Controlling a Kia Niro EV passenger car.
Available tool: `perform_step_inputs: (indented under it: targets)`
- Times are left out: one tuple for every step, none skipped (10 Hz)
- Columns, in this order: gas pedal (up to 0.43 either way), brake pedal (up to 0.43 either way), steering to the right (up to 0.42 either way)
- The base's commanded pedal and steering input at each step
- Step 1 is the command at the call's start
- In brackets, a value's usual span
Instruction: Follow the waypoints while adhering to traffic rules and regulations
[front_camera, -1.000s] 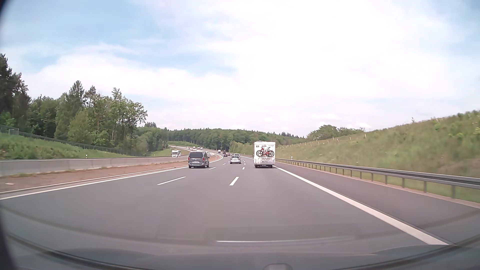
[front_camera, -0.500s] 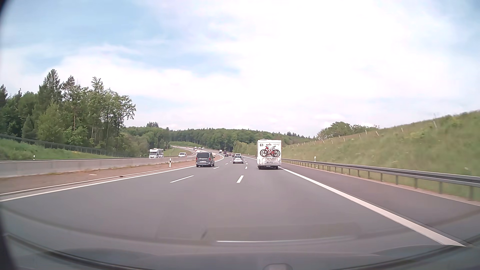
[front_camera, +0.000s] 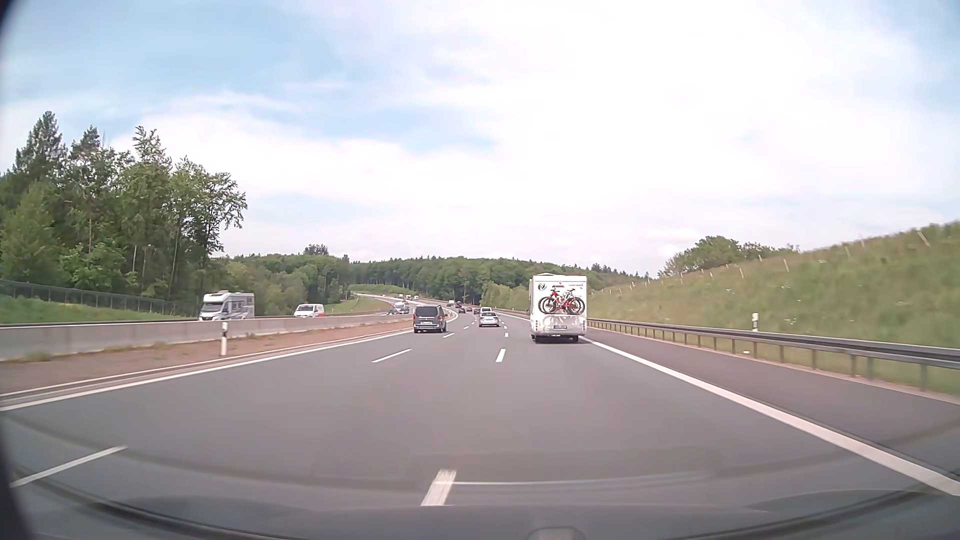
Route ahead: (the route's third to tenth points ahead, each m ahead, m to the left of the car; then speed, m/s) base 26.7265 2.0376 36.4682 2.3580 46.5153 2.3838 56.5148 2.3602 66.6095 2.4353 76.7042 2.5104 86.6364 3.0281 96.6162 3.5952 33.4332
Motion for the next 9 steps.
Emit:
perform_step_inputs:
  targets:
    - [0.228,0.0,-0.011]
    - [0.22,0.0,-0.009]
    - [0.22,0.0,-0.008]
    - [0.22,0.0,-0.005]
    - [0.22,0.0,-0.005]
    - [0.209,0.0,-0.004]
    - [0.209,0.0,-0.003]
    - [0.197,0.0,-0.003]
    - [0.087,0.0,-0.004]
